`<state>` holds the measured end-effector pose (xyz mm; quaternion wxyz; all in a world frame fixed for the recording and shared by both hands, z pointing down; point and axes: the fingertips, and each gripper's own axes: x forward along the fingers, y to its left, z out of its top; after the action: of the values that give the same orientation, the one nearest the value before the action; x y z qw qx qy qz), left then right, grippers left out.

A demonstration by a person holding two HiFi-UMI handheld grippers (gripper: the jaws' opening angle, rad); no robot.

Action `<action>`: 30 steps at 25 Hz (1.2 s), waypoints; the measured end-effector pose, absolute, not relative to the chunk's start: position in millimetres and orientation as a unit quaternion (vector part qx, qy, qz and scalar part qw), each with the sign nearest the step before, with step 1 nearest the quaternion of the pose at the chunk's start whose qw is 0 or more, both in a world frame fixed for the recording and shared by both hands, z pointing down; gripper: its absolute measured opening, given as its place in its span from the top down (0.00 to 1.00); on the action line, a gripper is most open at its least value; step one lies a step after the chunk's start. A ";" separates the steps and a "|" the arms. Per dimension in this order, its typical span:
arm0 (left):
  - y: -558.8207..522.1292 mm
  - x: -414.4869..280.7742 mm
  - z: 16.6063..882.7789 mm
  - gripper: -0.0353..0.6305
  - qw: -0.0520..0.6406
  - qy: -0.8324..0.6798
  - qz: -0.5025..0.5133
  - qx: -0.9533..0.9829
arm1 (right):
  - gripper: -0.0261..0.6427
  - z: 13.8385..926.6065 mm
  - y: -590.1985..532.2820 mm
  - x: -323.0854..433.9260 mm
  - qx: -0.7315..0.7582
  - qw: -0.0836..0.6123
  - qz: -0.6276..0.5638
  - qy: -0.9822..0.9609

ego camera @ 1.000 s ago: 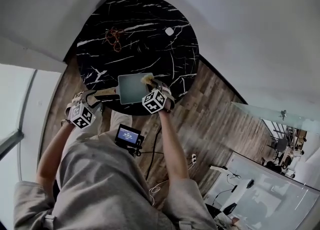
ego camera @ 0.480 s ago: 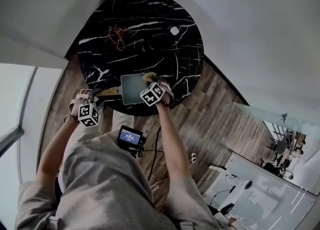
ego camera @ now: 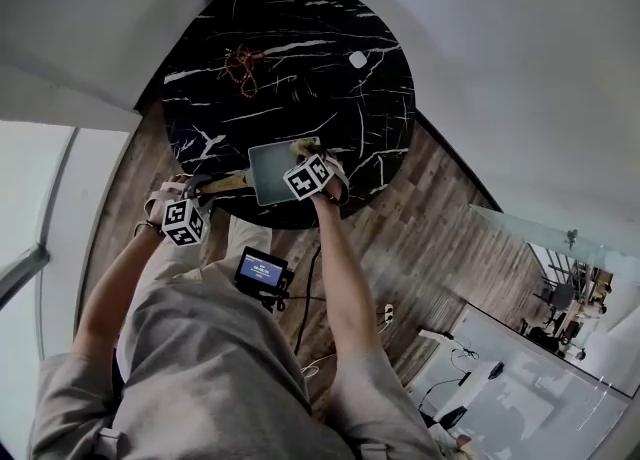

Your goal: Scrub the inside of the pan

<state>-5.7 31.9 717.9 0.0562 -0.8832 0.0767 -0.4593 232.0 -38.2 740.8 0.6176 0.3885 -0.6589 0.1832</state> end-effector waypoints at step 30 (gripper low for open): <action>34.4 -4.4 721.2 0.75 0.045 0.070 -0.461 -0.883 | 0.82 747.2 -33.7 212.5 0.373 0.599 0.239 -0.668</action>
<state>-4.4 34.4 721.2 0.0448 -0.8833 0.0701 -0.4615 212.5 -33.7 747.2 0.5985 0.3728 -0.6676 0.2389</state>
